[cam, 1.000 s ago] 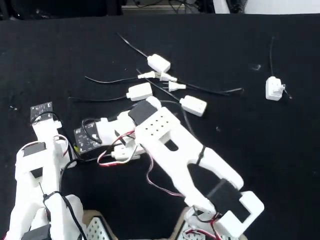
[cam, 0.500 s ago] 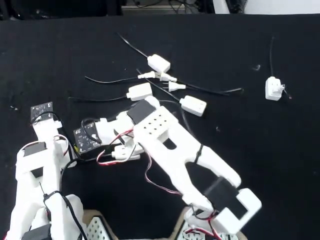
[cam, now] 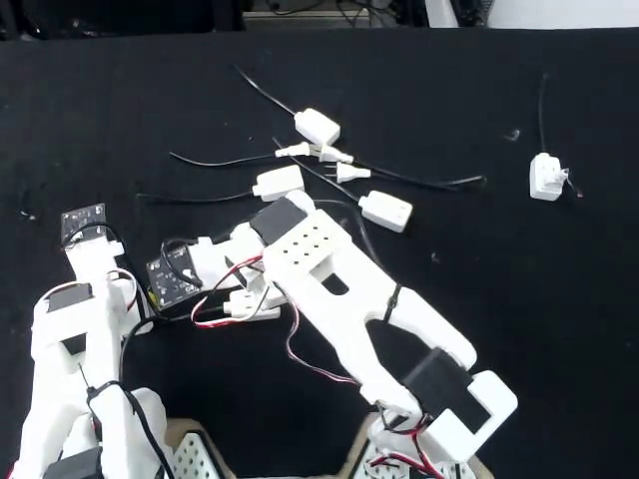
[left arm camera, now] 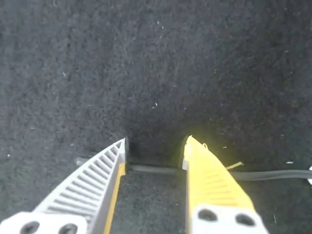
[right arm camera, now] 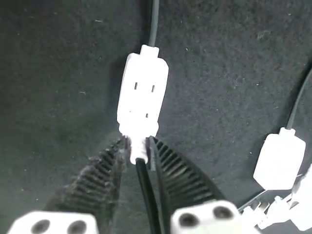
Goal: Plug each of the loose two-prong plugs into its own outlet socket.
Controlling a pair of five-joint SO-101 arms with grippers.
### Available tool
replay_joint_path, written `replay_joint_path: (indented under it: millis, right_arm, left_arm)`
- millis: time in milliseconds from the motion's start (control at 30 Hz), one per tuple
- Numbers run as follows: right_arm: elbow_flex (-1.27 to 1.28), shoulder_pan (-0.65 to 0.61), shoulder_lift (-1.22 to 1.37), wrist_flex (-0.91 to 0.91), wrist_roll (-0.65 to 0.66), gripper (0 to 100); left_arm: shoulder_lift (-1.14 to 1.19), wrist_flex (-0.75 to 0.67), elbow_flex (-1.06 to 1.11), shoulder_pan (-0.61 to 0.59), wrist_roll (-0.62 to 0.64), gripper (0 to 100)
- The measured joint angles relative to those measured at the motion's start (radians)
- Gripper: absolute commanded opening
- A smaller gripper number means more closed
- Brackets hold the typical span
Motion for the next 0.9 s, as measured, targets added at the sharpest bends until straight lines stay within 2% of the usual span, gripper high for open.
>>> replay_joint_path:
  millis: [133,500,900]
  right_arm:
    - [0.0,0.0,0.0,0.0,0.011,1.1]
    - [0.0,-0.003,0.0,0.0,0.157,1.1]
    - [0.0,-0.009,-0.009,0.0,0.149,1.1]
  left_arm:
    - [0.0,0.0,0.0,0.0,0.0,20]
    - [0.0,0.0,0.0,0.0,0.0,20]
    - [0.0,0.0,0.0,0.0,0.0,20]
